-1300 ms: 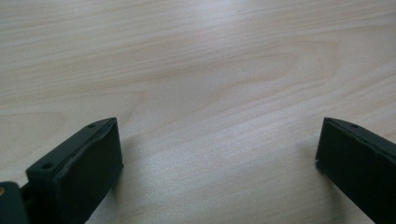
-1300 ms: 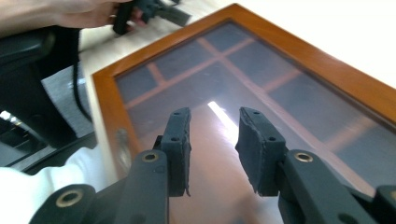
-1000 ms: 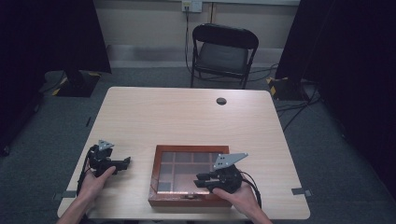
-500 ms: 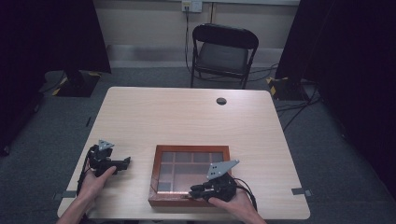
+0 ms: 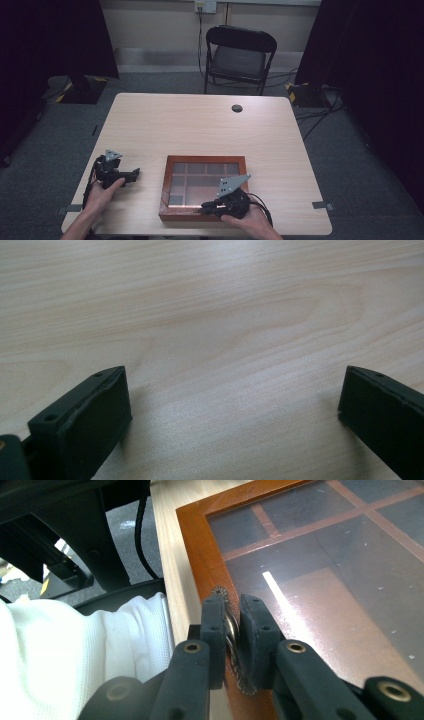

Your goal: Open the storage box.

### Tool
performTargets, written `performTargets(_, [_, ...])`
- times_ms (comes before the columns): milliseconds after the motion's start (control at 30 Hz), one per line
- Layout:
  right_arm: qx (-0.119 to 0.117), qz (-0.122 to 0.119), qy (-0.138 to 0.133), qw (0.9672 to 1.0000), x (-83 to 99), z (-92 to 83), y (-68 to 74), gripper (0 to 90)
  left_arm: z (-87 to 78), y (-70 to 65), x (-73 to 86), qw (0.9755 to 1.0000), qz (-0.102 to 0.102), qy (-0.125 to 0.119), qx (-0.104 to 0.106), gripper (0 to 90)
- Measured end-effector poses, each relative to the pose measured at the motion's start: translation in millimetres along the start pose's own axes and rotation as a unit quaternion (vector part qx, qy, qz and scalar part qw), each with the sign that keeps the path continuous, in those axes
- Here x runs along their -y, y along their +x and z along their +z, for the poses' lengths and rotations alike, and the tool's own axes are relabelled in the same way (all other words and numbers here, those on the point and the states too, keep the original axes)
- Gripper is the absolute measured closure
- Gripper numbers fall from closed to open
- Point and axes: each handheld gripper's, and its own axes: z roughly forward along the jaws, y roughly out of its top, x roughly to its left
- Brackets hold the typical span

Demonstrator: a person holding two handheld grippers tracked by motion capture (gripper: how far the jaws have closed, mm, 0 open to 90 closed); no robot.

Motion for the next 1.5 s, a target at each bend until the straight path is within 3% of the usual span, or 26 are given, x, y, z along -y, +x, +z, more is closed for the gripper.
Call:
performTargets(267, [-0.001, -0.017, 0.01, 0.9998, -2.7, -0.5, 0.7, 82.4, 0.3, 0.1, -0.2, 1.0, 0.0, 0.0, 0.001, 0.0])
performTargets(533, [-0.011, -0.014, 0.01, 0.9998, -5.3, -1.6, -1.7, 82.6, -2.5, 1.4, 2.4, 1.0, -0.002, -0.001, 0.002, 0.5])
performTargets(667, [-0.015, -0.012, 0.008, 0.9998, -8.0, -4.2, -2.4, 82.8, -8.2, 2.8, 3.0, 1.0, -0.001, -0.004, 0.004, 10.5])
performTargets(733, [-0.019, -0.013, 0.008, 0.9997, -9.9, -4.9, -3.2, 82.8, -10.7, 4.1, 2.8, 0.9998, -0.005, -0.008, 0.018, 19.6])
performTargets(800, [-0.022, -0.011, 0.005, 0.9997, -11.7, -6.6, -3.6, 82.9, -11.4, 3.4, 2.4, 0.9996, -0.008, -0.004, 0.028, 16.2])
performTargets(1000, [-0.025, -0.01, 0.0, 0.9996, -16.5, -11.3, -4.0, 82.9, -17.5, -4.1, -1.2, 0.9985, 0.004, -0.016, 0.052, 21.5])
performTargets(1033, [-0.025, -0.012, -0.001, 0.9996, -18.6, -12.9, -4.4, 82.9, -21.4, -8.2, -2.3, 0.9972, 0.004, -0.022, 0.071, 21.9])
performTargets(1167, [-0.029, -0.011, -0.002, 0.9995, -23.0, -16.6, -5.8, 82.9, -27.5, -19.4, -3.3, 0.994, 0.012, -0.031, 0.105, 21.9])
performTargets(1267, [-0.029, -0.012, -0.002, 0.9995, -25.5, -18.9, -6.2, 82.8, -30.5, -27.1, -5.1, 0.9921, 0.027, -0.04, 0.116, 19.8])
performTargets(1500, [-0.032, -0.014, -0.004, 0.9994, -33.9, -24.6, -7.9, 82.8, -36.9, -38.1, -7.2, 0.9825, 0.065, -0.057, 0.165, 17.7])
